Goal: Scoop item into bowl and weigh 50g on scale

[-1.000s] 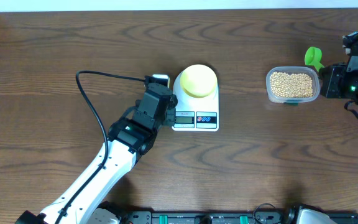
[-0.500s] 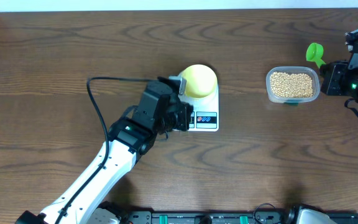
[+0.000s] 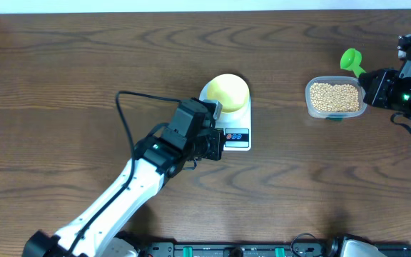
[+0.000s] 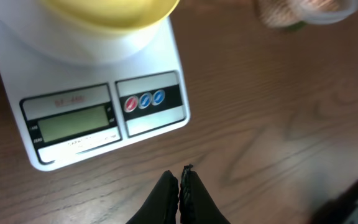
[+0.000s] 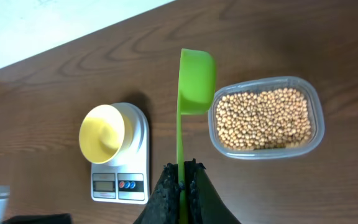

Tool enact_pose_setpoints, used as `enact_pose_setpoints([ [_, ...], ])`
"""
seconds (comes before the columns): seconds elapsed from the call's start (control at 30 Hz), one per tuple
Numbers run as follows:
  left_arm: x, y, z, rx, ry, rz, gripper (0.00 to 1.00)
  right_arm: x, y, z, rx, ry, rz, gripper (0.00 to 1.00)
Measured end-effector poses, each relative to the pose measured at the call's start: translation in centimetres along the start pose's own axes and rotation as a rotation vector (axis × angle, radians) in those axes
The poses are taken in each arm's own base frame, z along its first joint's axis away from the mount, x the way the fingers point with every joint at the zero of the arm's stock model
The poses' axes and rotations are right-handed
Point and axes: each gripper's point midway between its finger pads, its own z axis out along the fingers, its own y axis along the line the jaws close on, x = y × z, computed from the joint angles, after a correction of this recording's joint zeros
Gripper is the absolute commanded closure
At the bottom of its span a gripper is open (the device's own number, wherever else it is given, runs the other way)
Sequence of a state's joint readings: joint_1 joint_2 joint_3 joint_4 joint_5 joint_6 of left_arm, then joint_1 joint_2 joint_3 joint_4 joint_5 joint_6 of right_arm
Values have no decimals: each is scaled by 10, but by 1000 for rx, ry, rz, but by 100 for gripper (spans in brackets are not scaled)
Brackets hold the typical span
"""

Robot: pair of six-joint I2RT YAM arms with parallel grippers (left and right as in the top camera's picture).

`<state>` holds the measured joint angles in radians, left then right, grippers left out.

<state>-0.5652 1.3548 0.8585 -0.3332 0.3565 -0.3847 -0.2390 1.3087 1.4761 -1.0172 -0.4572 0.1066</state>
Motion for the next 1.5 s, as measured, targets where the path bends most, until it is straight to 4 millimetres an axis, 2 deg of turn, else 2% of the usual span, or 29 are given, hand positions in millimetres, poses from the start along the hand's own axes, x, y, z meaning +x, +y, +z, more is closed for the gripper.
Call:
enact_pose_setpoints([
  [0.13, 8, 11, 19, -38, 48, -12, 93, 4, 0, 0, 2, 17, 24, 99],
  [0.3, 1, 15, 36, -38, 27, 7, 93, 4, -1, 0, 3, 17, 26, 99],
  [0.6, 12, 31, 48, -115, 106, -4, 93, 4, -1, 0, 3, 14, 26, 98],
  [0.83, -17, 16, 39, -107, 68, 31, 93, 3, -1, 0, 3, 12, 25, 99],
  [0.93, -15, 14, 42, -106, 75, 38, 93, 3, -1, 0, 3, 12, 25, 98],
  [1.07, -5, 12, 60, -104, 112, 75, 93, 3, -1, 0, 3, 12, 25, 98],
  [1.23, 11, 23, 79, -167, 160, 97, 93, 3, -1, 0, 3, 12, 25, 99],
  [1.5, -3, 41, 79, -276, 97, 134, 93, 3, -1, 0, 4, 12, 24, 99],
])
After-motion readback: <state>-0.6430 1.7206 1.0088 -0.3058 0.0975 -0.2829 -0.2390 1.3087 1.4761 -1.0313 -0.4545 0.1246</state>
